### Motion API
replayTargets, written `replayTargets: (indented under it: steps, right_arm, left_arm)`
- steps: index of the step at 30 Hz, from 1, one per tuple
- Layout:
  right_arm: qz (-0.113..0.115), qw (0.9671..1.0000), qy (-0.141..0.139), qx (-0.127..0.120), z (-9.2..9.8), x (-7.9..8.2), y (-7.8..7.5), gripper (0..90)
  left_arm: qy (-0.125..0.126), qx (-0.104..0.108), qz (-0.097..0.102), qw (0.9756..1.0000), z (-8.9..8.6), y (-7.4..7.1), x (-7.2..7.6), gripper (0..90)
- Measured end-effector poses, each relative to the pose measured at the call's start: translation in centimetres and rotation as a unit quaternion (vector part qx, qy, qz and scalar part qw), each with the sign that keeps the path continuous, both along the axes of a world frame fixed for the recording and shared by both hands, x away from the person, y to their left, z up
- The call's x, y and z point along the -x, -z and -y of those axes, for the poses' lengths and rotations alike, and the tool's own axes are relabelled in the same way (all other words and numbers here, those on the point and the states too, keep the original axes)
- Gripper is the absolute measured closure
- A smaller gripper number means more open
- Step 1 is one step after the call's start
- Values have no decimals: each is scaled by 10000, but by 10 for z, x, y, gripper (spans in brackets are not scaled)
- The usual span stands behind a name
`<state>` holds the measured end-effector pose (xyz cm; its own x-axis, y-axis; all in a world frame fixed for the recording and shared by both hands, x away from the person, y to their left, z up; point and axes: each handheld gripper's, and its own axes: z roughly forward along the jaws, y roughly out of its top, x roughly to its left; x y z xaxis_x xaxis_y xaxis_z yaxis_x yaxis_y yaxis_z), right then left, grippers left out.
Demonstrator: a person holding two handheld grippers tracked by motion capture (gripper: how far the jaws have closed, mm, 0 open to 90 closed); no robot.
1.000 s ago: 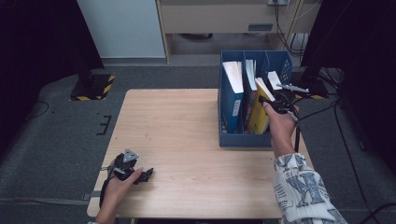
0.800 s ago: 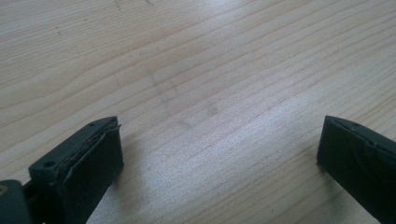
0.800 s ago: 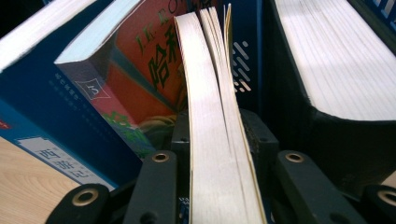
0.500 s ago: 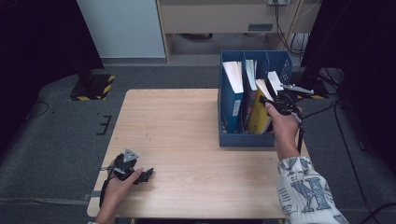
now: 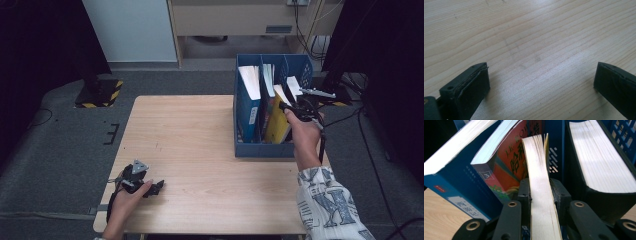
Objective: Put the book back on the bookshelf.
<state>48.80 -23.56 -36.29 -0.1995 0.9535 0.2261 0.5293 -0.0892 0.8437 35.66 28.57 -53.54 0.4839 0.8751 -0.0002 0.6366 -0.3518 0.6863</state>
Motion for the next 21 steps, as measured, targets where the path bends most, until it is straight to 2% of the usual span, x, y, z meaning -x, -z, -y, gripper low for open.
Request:
replayTargets:
  steps: [13,21]
  right_arm:
    - [59,9999,90,25,-2,-13,-7,748]
    - [151,9997,128,140,-6,-23,-13,749]
  left_arm:
    - [9,-3,-3,10000,0,0,0,0]
    - [14,2,1,10000,0,0,0,0]
